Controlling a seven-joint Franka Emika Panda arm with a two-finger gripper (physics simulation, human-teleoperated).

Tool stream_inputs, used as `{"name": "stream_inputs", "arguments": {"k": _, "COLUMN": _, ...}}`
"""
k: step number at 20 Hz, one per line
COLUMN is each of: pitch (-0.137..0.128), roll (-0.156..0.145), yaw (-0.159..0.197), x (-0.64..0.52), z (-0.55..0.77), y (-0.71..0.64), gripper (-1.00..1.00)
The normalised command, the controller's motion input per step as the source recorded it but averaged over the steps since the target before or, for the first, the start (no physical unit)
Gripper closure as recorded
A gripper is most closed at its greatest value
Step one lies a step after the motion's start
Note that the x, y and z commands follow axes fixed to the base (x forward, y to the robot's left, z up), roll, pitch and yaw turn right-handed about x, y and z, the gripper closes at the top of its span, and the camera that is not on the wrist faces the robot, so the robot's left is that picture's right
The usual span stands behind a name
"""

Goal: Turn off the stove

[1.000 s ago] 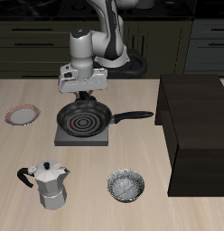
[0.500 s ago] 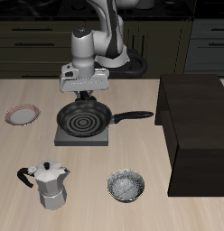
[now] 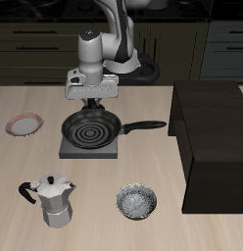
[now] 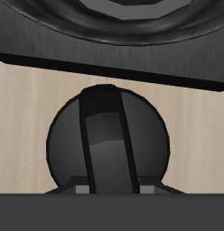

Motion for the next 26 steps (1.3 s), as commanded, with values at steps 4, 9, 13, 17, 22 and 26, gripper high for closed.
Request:
{"name": "stream_inputs", "arguments": {"k": 4, "pitch": -0.003, "roll": -0.014, "yaw": -0.039, "x": 0.02, "z": 0.04, "y": 0.06, "gripper": 1.00}}
{"name": "stream_inputs", "arguments": {"k": 9, "pitch": 0.018, "roll": -0.018, "yaw": -0.032, "x": 0.03, "z": 0.01, "y": 0.09, "gripper": 1.00}}
{"name": "stream_inputs", "arguments": {"k": 13, "pitch": 0.002, "roll": -0.017, "yaw": -0.037, "x": 0.07, "z": 0.02, "y": 0.02, "gripper": 1.00}}
{"name": "stream_inputs", "arguments": {"k": 17, "pitch": 0.013, "roll": -0.007, "yaw": -0.028, "x": 0.05, "z": 0.00, "y": -0.01, "gripper": 1.00}}
{"name": "stream_inputs", "arguments": {"k": 22, "pitch": 0.007, "roll": 0.000, "yaw": -0.023, "x": 0.02, "z": 0.02, "y": 0.02, "gripper": 1.00}}
{"name": "stream_inputs", "arguments": {"k": 26, "pitch": 0.020, "roll": 0.016, "yaw": -0.036, "x": 0.03, "z": -0.02, "y": 0.08, "gripper": 1.00}}
